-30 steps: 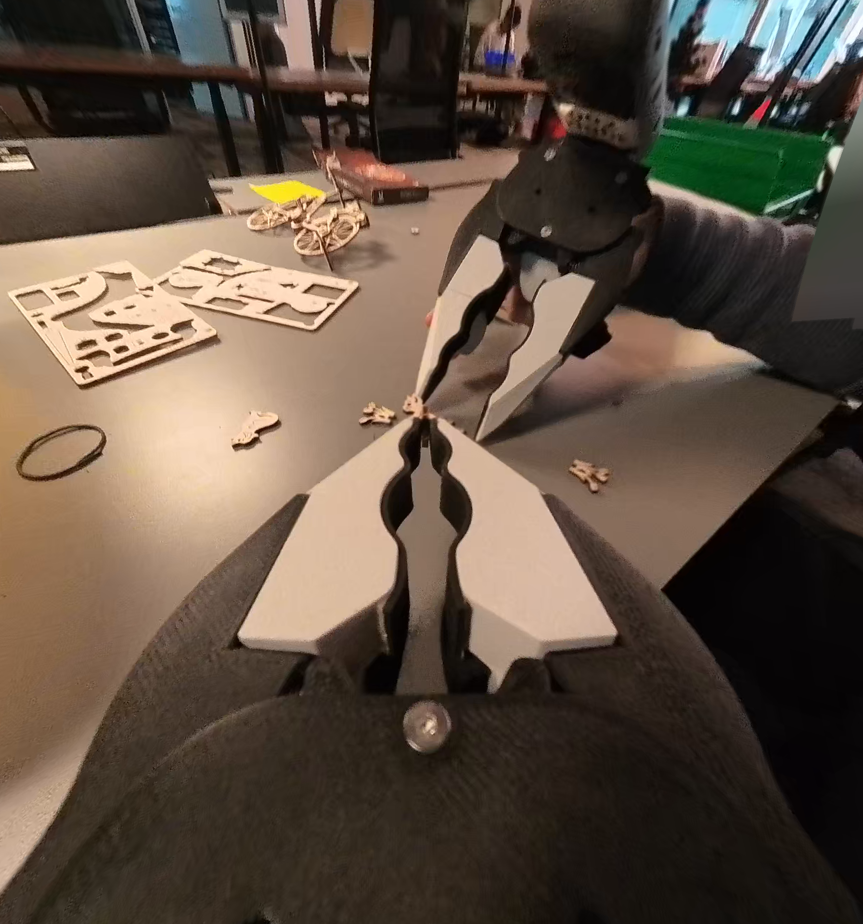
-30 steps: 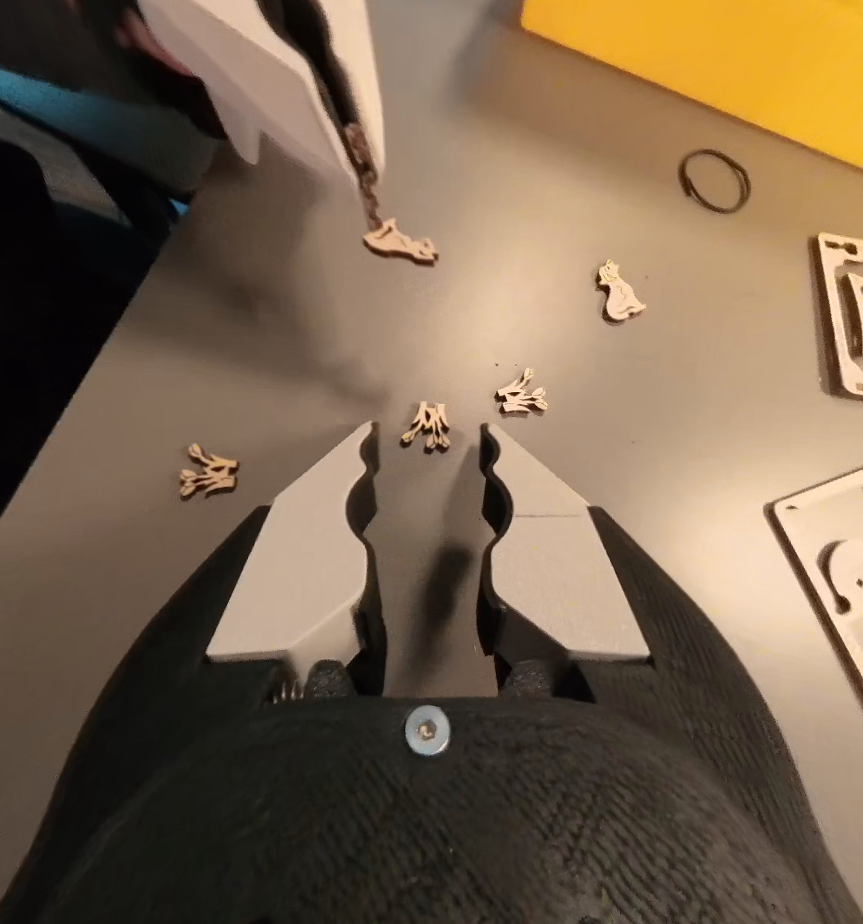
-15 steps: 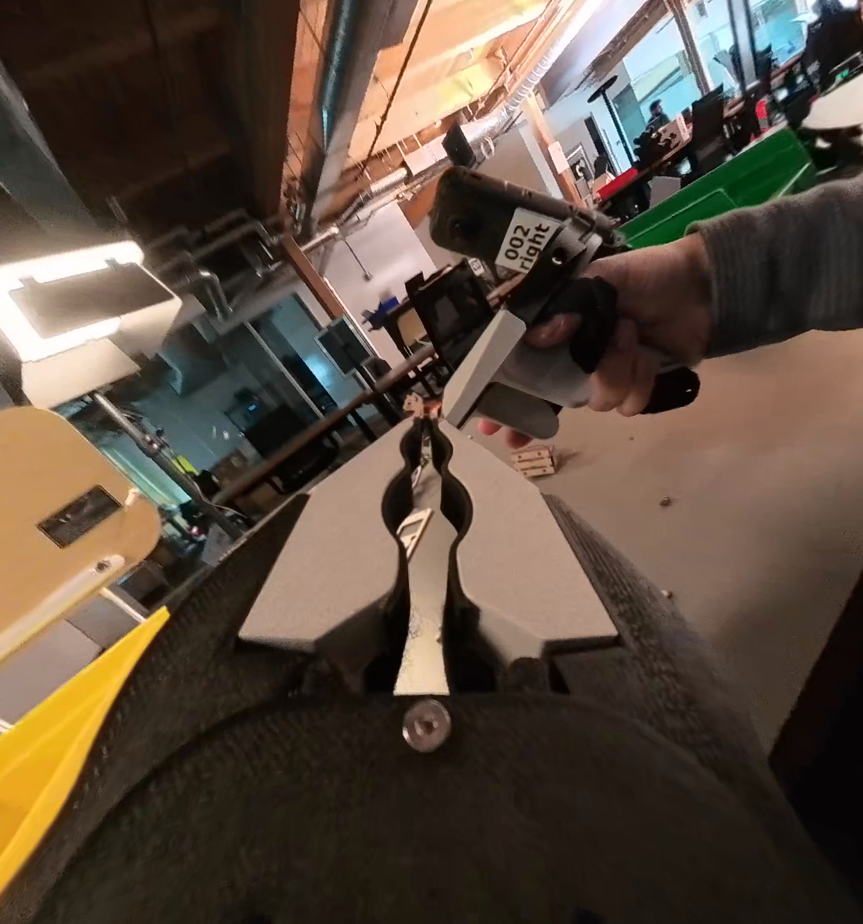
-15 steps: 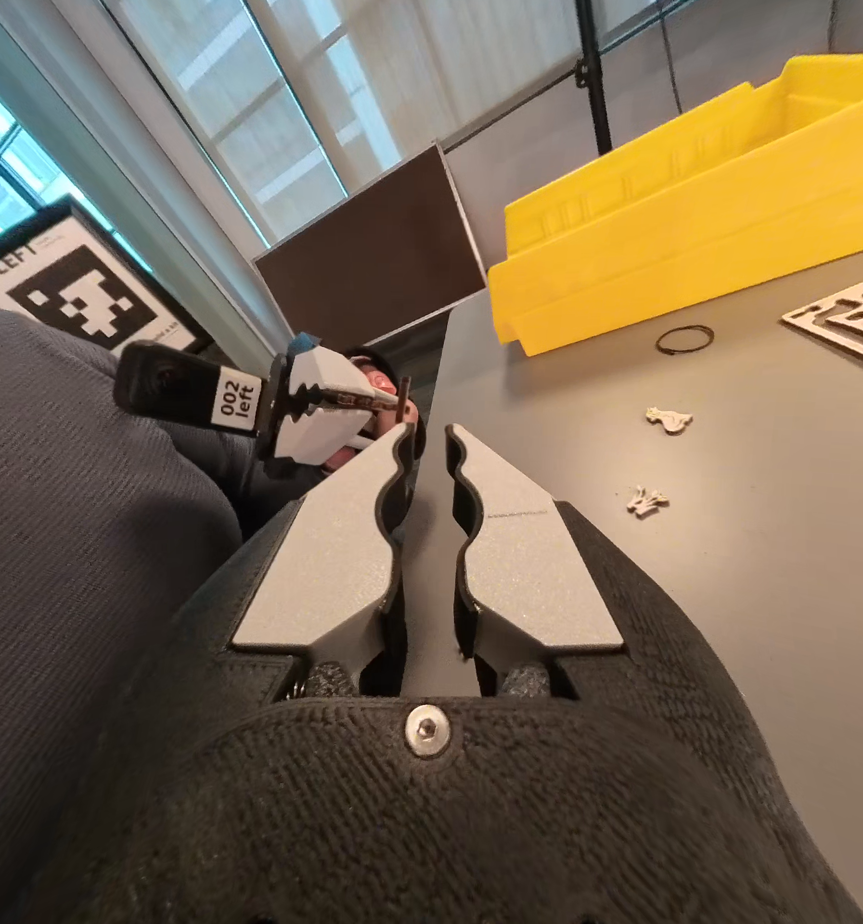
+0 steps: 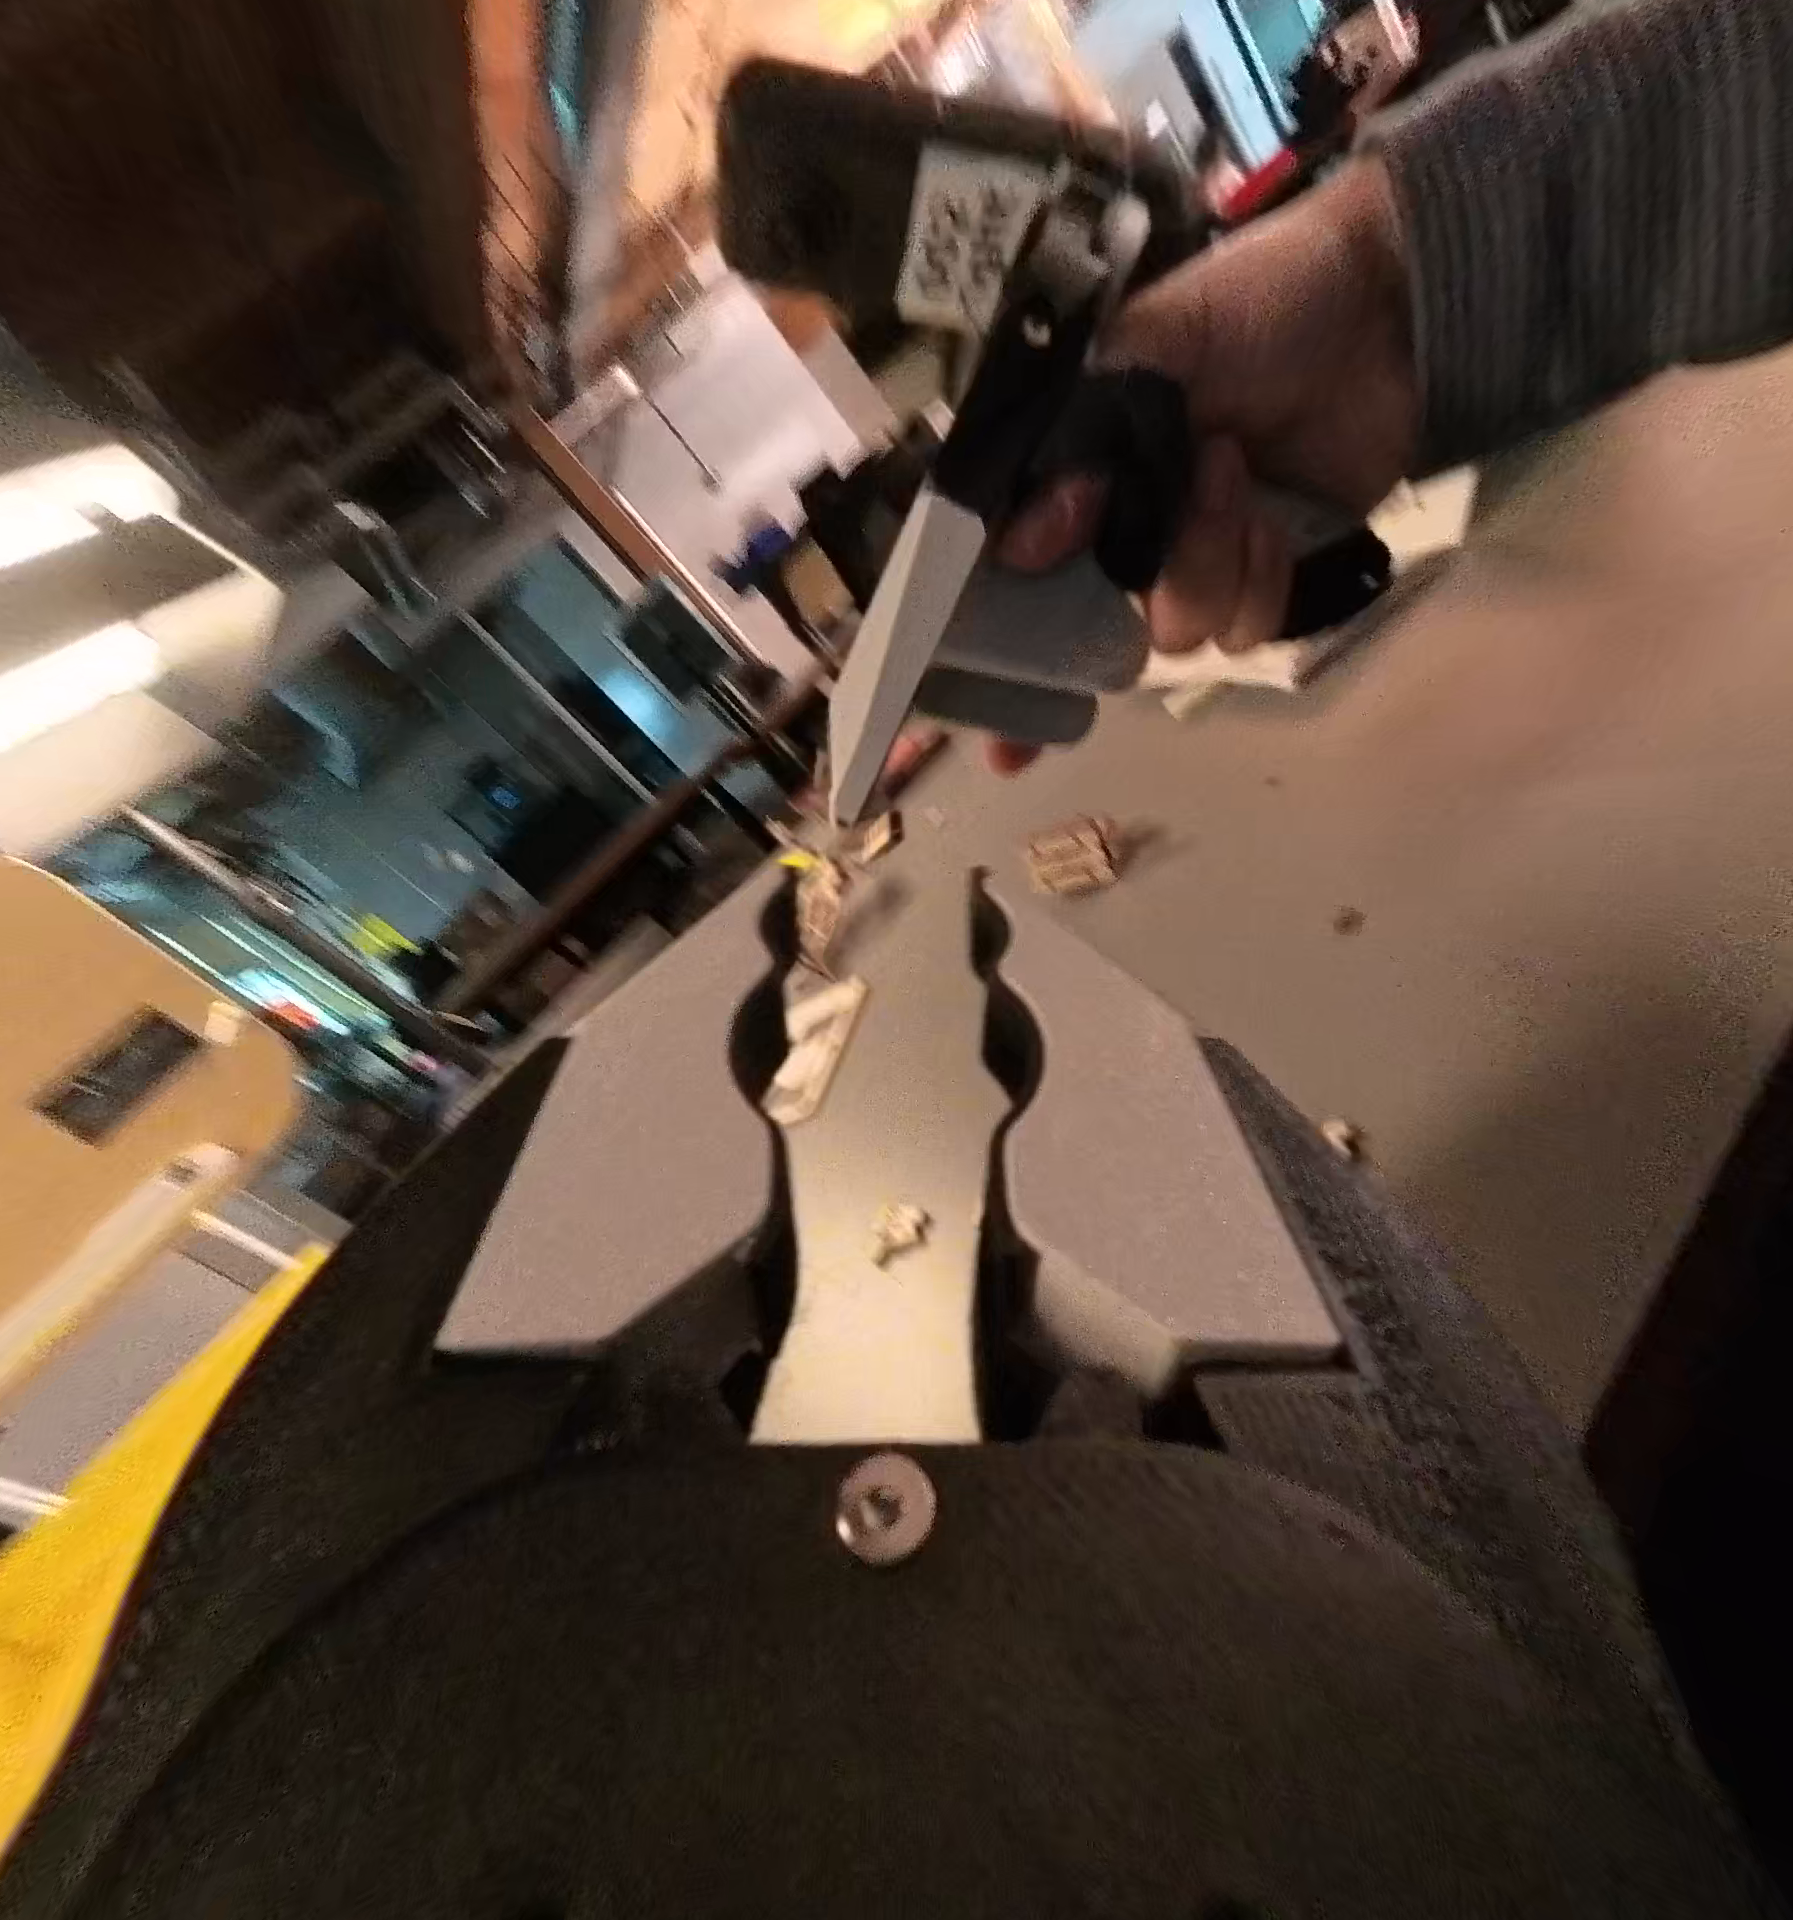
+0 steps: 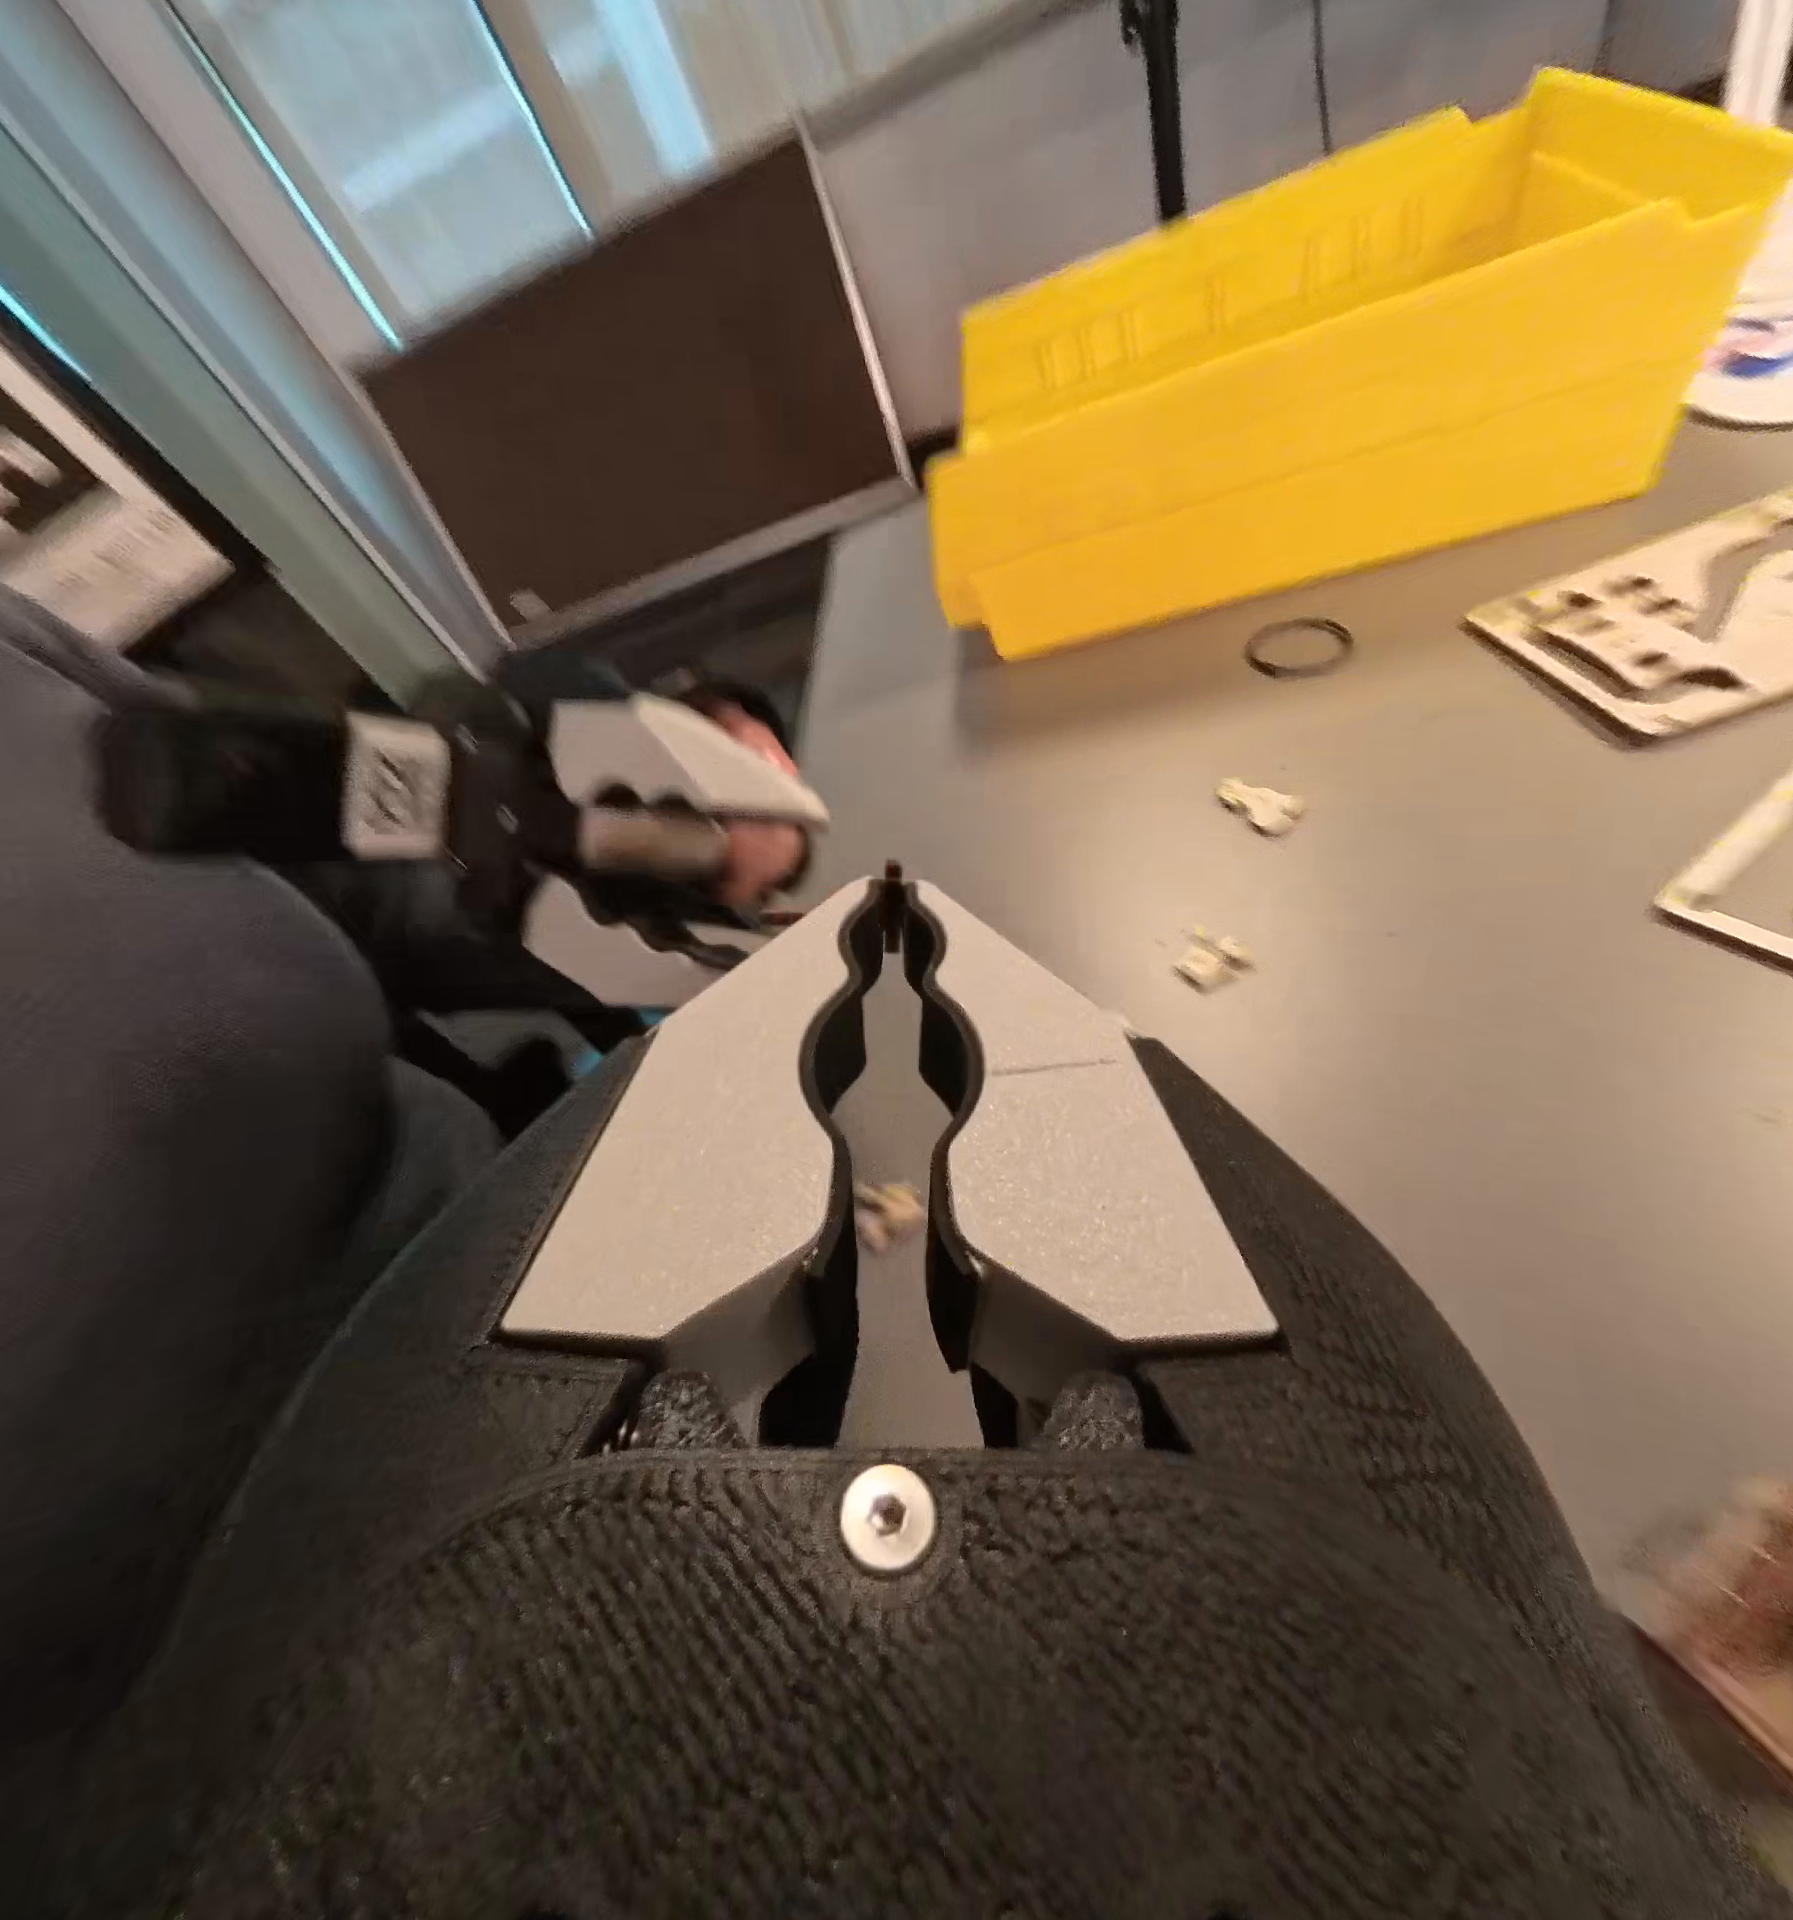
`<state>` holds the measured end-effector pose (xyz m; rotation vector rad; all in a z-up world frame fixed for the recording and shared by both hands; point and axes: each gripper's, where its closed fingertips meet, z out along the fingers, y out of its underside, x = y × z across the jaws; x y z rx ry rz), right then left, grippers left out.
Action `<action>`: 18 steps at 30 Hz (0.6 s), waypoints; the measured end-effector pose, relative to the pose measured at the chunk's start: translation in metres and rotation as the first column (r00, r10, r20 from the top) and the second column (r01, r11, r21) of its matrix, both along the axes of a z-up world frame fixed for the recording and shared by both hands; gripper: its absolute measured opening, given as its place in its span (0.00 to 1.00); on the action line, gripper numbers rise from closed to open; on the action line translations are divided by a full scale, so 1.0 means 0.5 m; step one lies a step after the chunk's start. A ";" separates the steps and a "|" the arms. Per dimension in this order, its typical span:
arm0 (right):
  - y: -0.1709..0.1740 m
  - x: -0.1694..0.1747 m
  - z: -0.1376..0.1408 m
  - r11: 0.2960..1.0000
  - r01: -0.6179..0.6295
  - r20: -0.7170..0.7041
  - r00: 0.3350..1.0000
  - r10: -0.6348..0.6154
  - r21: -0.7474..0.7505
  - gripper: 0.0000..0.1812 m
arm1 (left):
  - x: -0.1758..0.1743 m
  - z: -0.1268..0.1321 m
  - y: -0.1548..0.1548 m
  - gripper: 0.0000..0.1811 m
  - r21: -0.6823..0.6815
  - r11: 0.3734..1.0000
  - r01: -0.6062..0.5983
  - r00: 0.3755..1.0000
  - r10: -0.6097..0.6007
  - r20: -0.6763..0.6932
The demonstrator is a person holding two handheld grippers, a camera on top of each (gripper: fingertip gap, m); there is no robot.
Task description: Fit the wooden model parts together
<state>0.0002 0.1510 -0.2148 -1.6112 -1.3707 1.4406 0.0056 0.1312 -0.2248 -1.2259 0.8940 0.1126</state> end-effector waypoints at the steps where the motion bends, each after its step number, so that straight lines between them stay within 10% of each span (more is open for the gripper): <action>1: 0.020 0.009 -0.024 0.998 0.017 0.077 0.997 -0.022 0.064 0.00 | -0.006 -0.021 0.008 0.23 -0.091 0.996 0.007 1.000 -0.007 0.003; 8: 0.066 0.050 -0.165 0.920 -0.216 0.439 0.897 0.054 0.328 0.00 | -0.059 -0.176 0.053 0.23 -0.715 0.690 0.113 0.984 -0.176 -0.015; 18: 0.062 0.050 -0.221 0.853 -0.356 0.488 0.861 0.142 0.381 0.01 | -0.066 -0.222 0.090 0.12 -0.802 0.582 0.133 0.952 -0.299 -0.059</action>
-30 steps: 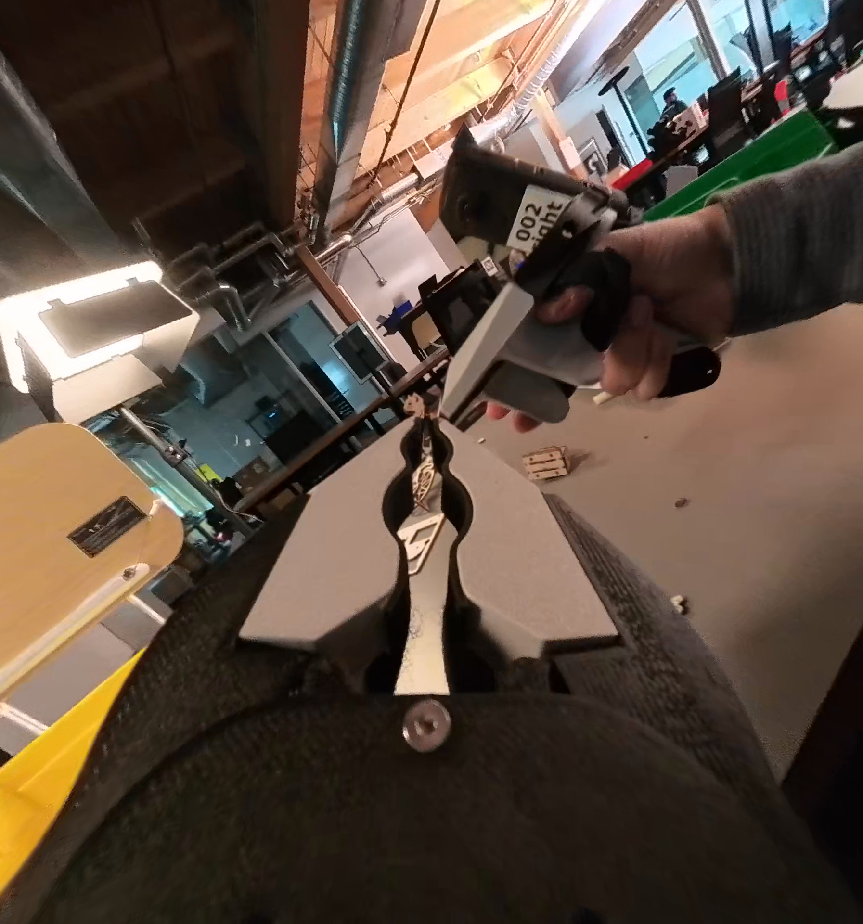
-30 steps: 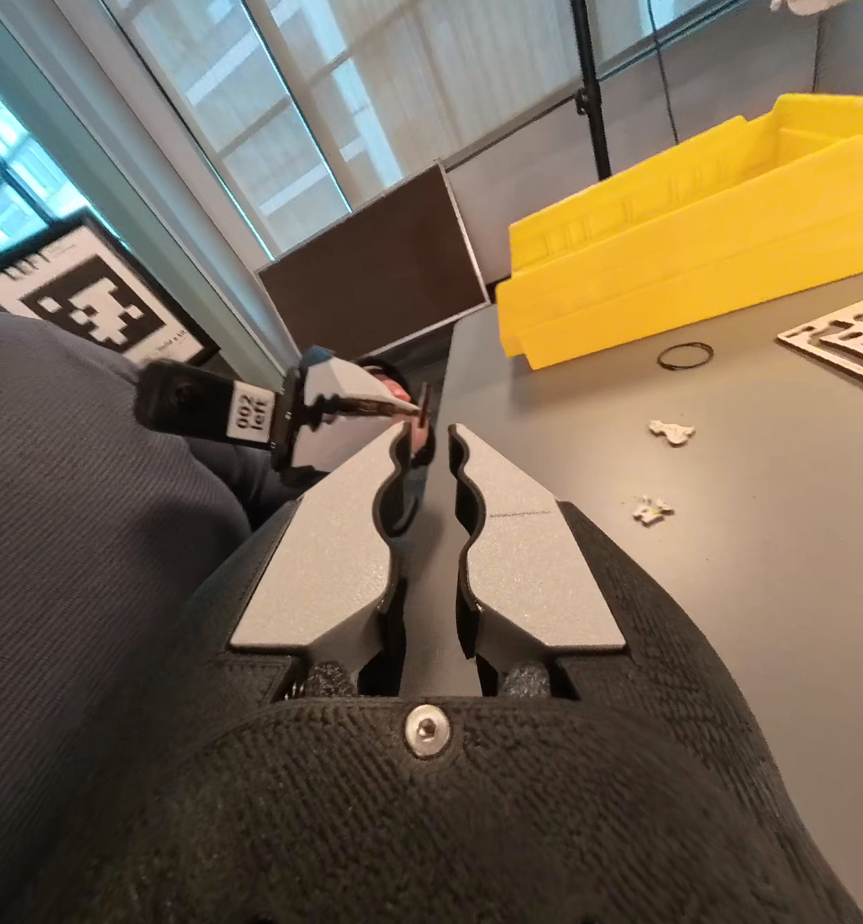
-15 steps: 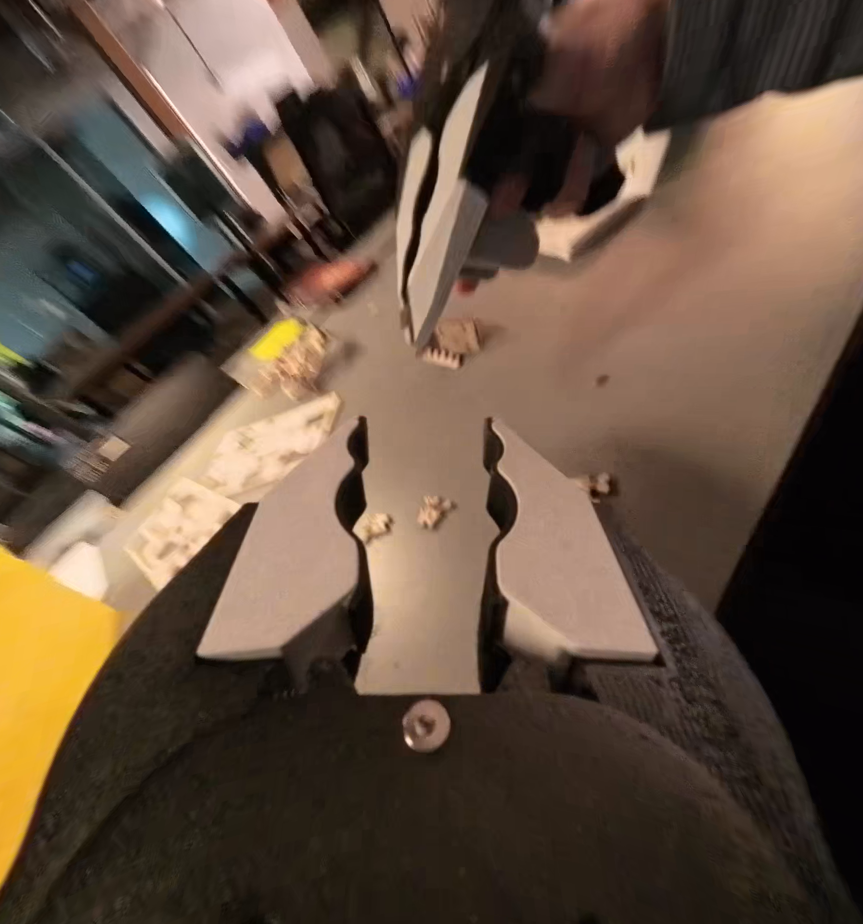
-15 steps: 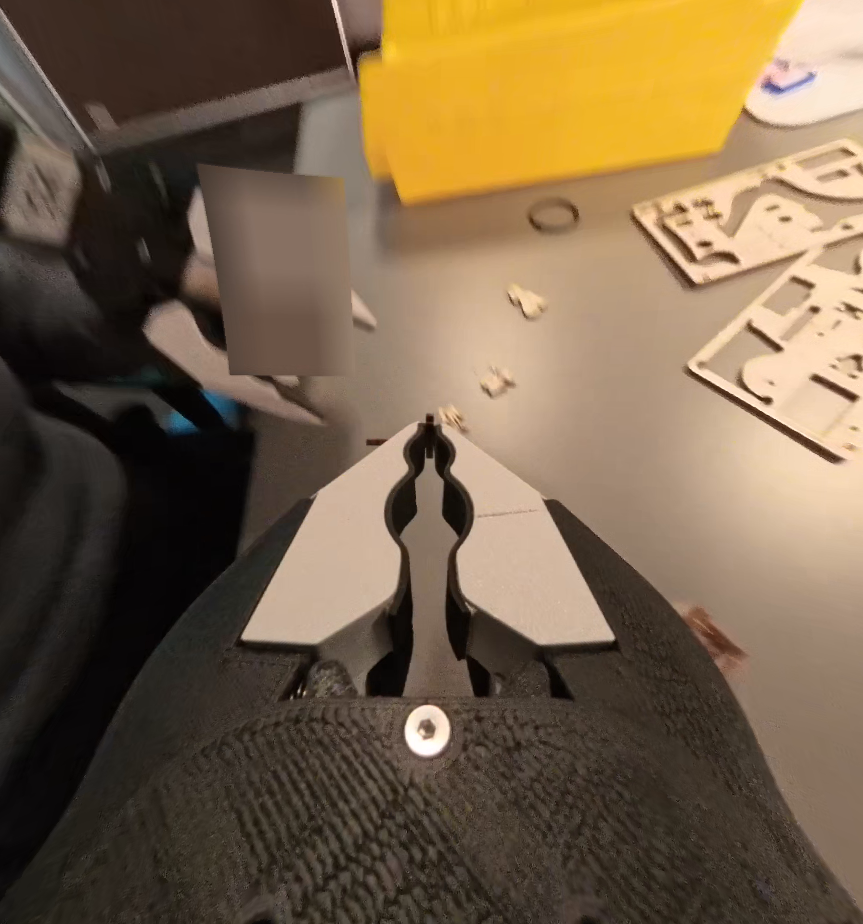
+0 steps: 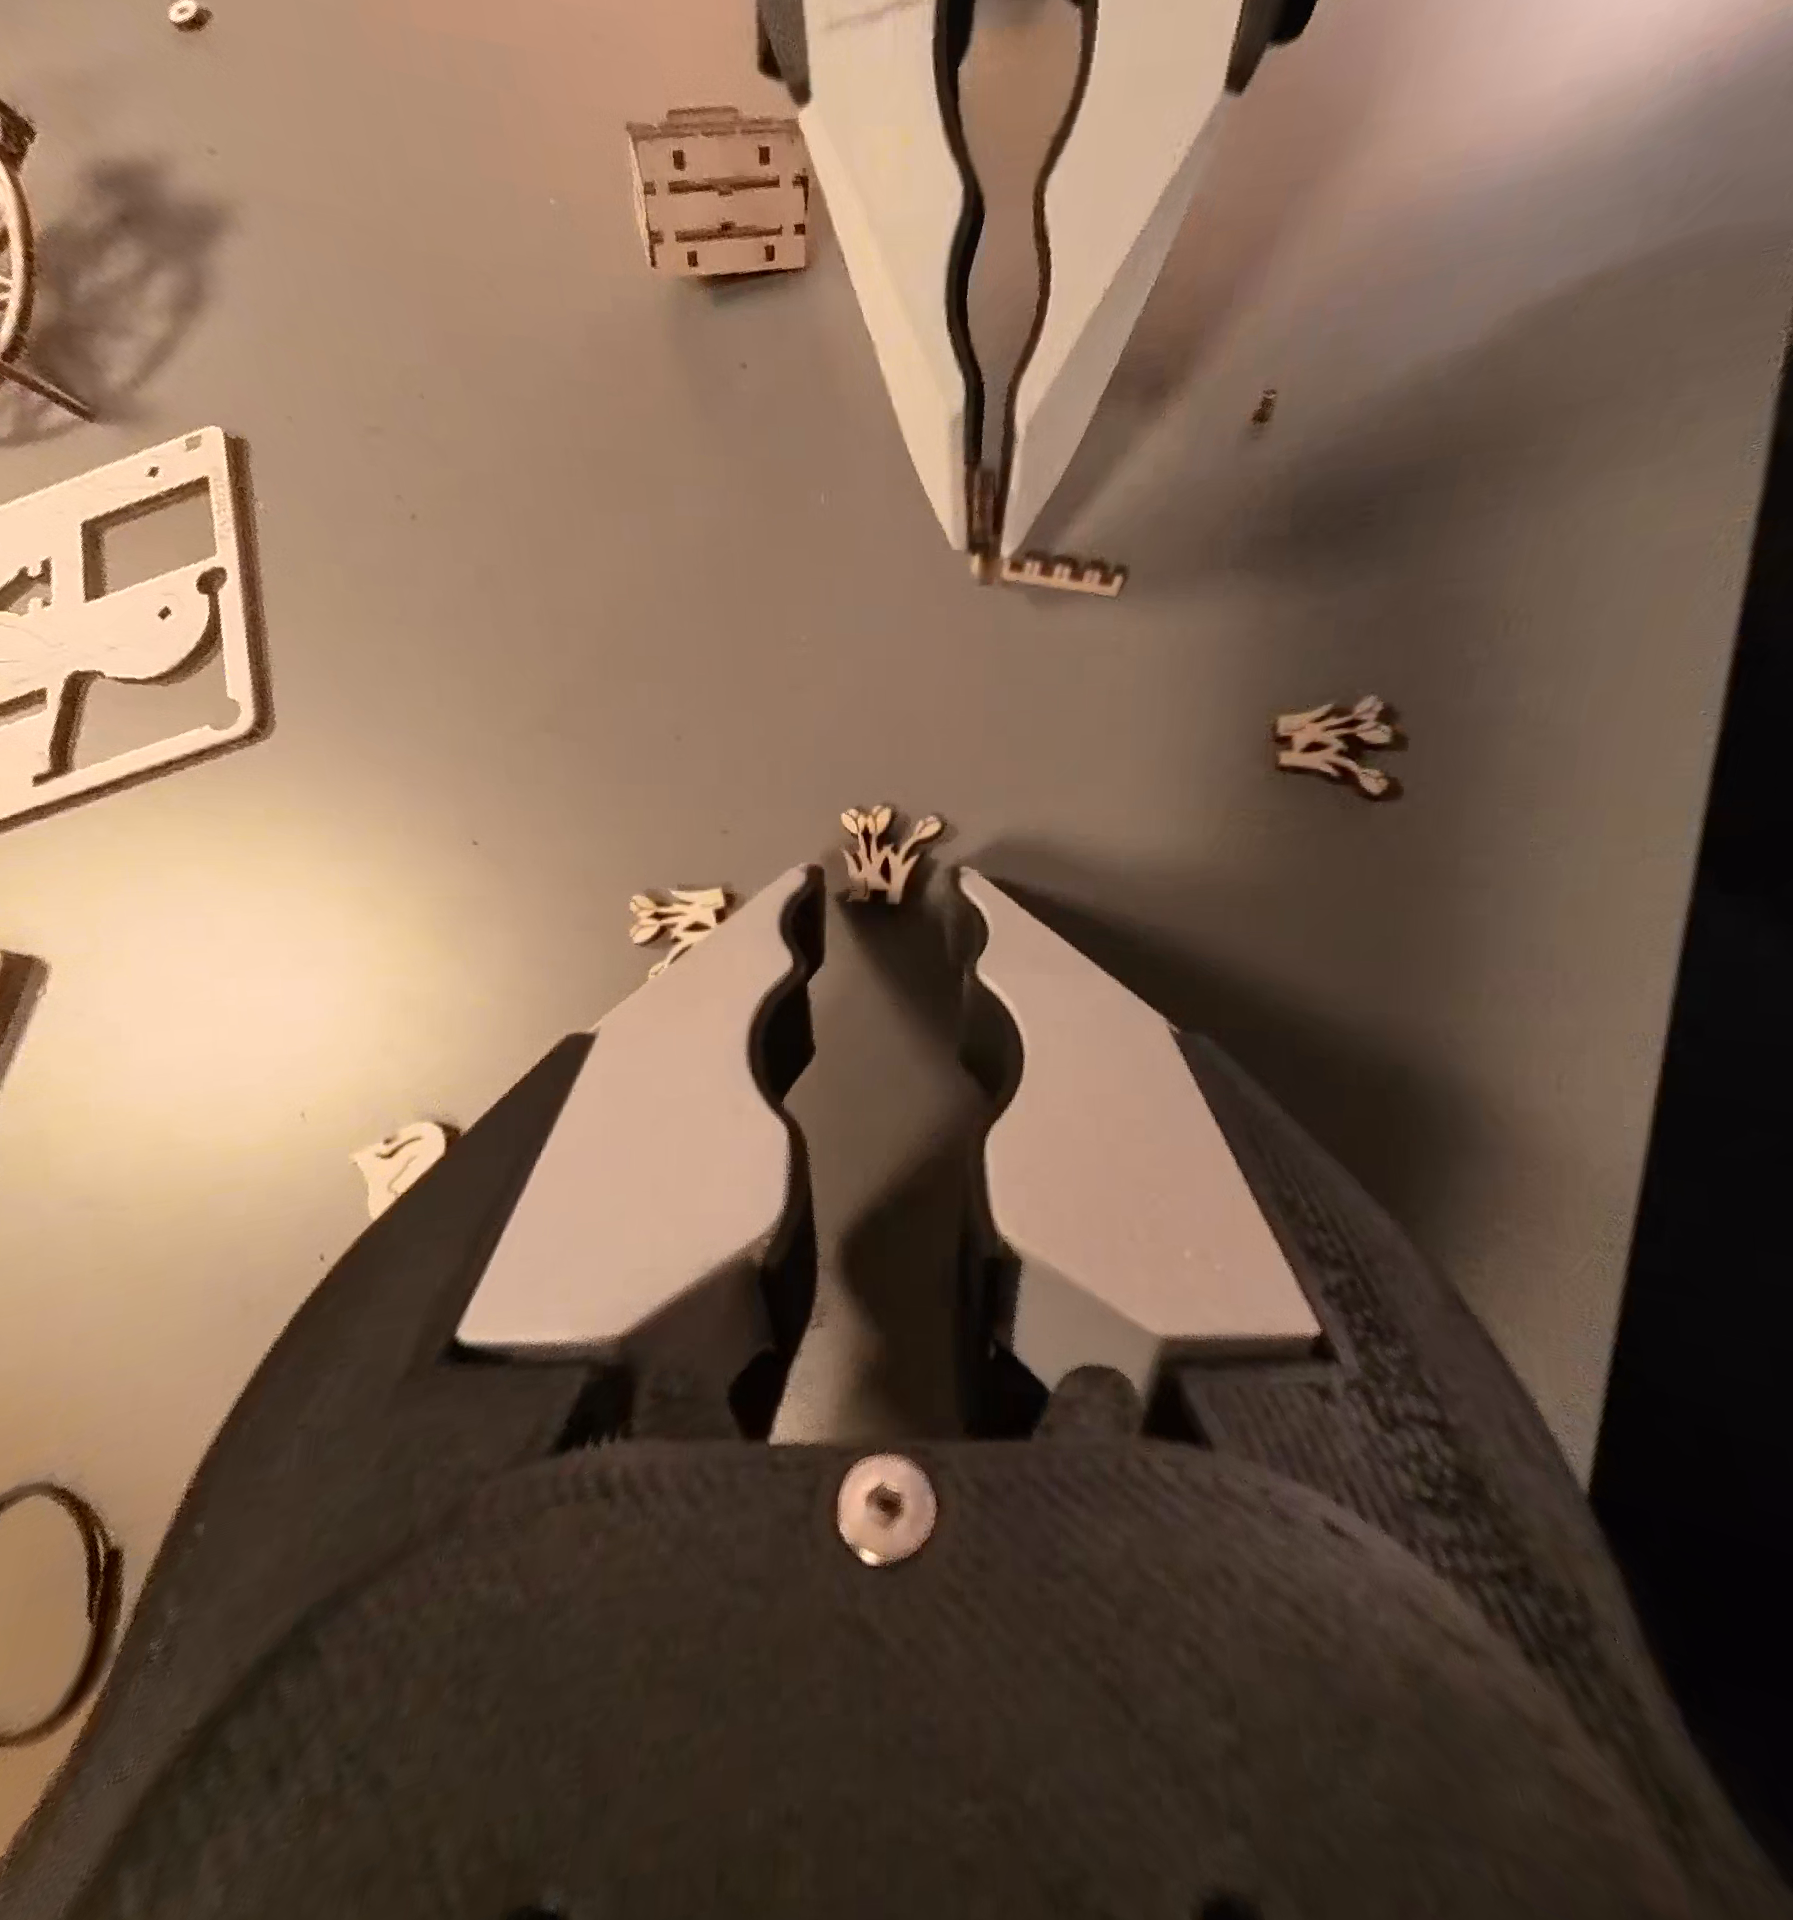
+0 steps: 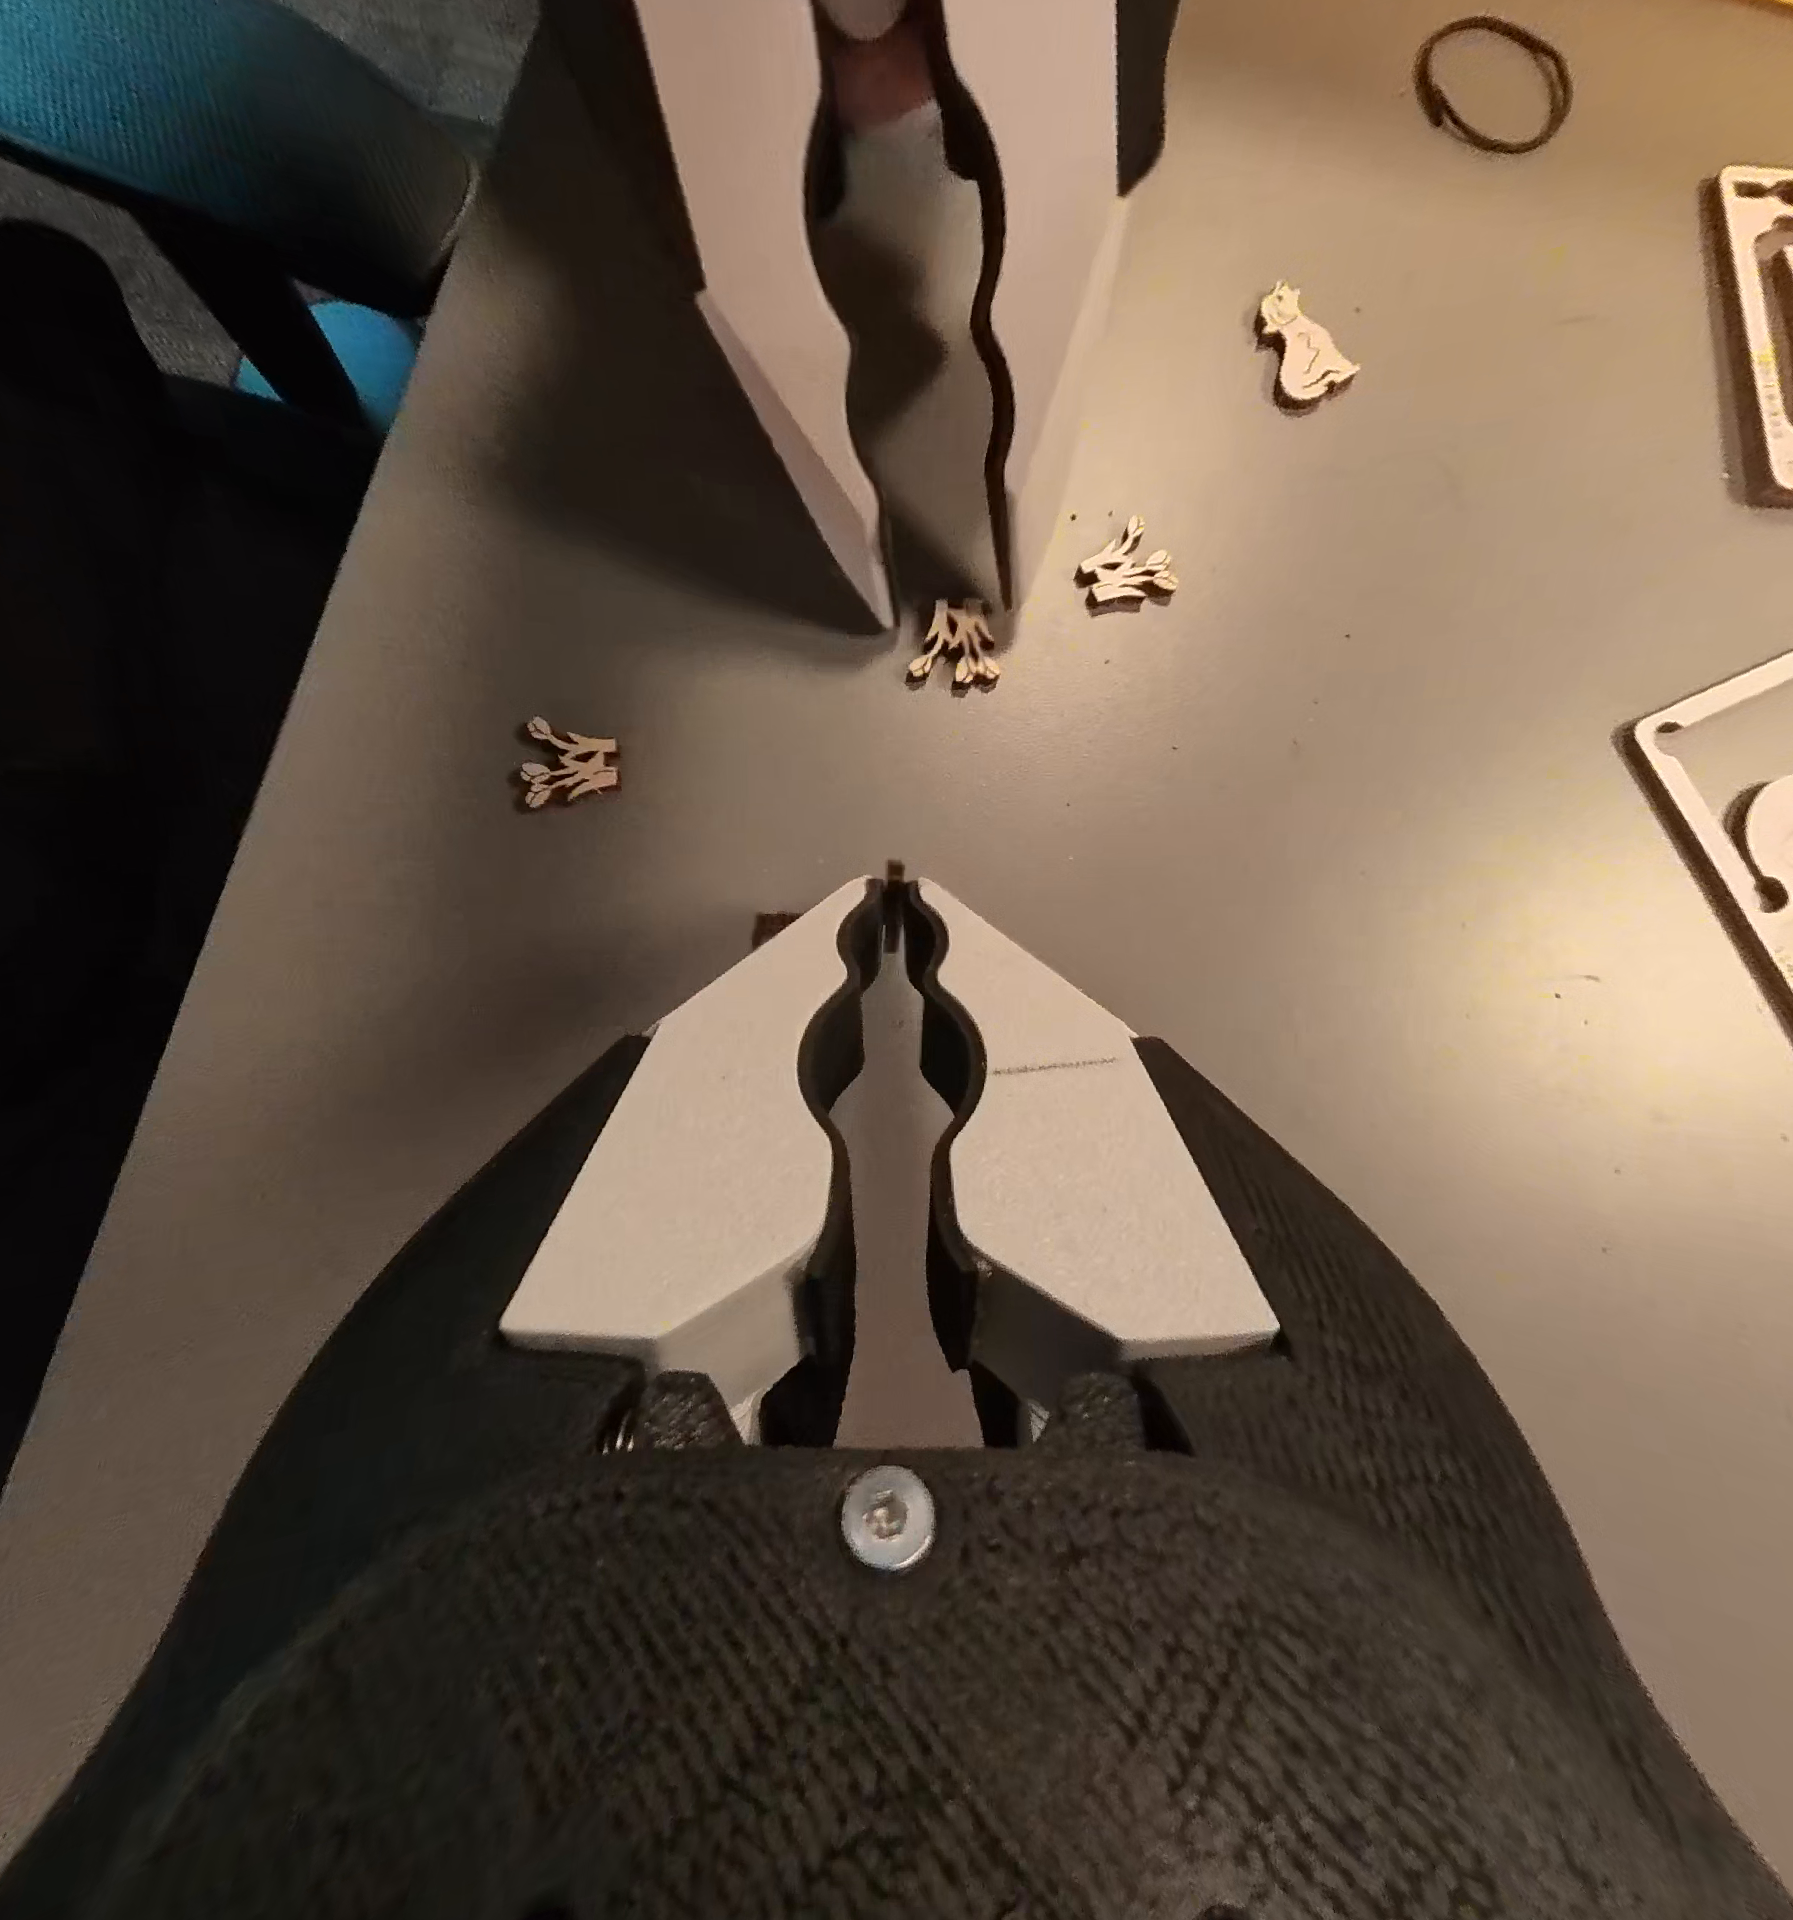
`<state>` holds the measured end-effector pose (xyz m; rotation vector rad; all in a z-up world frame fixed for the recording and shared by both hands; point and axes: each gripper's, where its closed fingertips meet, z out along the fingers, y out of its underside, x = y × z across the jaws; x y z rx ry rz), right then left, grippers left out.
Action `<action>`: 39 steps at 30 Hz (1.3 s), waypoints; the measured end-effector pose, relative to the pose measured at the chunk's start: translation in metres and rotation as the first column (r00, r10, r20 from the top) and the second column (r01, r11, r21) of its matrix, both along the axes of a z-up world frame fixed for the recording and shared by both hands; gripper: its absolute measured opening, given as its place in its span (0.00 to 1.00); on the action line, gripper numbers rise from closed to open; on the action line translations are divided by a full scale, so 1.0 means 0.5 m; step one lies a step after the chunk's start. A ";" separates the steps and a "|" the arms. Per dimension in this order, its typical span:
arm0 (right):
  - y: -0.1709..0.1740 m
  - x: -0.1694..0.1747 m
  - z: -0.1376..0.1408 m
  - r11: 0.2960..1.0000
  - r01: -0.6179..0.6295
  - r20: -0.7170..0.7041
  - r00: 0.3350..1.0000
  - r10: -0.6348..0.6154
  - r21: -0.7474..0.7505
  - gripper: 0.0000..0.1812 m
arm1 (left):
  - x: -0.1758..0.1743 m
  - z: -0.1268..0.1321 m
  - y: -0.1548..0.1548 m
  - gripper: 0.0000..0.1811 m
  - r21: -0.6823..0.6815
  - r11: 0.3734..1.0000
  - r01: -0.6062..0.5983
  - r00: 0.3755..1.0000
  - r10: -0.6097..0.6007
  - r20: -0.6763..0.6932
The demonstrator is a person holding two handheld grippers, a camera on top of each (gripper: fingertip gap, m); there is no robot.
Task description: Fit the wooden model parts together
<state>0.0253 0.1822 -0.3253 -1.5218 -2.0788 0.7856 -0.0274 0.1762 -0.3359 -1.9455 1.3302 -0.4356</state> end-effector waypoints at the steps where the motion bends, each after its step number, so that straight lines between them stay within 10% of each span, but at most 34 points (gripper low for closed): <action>1: -0.001 0.001 -0.004 1.000 -0.001 0.007 1.000 0.001 -0.003 0.02 | 0.002 -0.001 -0.001 0.10 -0.005 1.000 0.008 1.000 -0.008 -0.001; 16: 0.006 0.012 0.051 0.970 0.231 -0.192 0.951 -0.241 -0.075 0.14 | -0.004 0.006 0.005 0.04 0.073 0.997 -0.035 0.999 0.035 -0.002; 21: -0.024 -0.022 0.103 0.937 0.347 -0.319 0.884 -0.342 -0.045 0.10 | 0.024 0.130 -0.008 0.04 0.331 0.937 -0.108 0.970 0.026 0.243; 29: -0.050 -0.049 0.199 0.805 0.371 -0.417 0.710 -0.567 -0.463 0.10 | 0.053 0.222 -0.047 0.04 0.580 0.796 -0.175 0.931 -0.057 0.360; 39: -0.039 -0.010 0.177 0.765 0.400 -0.372 0.699 -0.611 -0.505 0.00 | 0.076 0.185 -0.042 0.13 0.534 0.834 -0.137 0.955 -0.032 0.295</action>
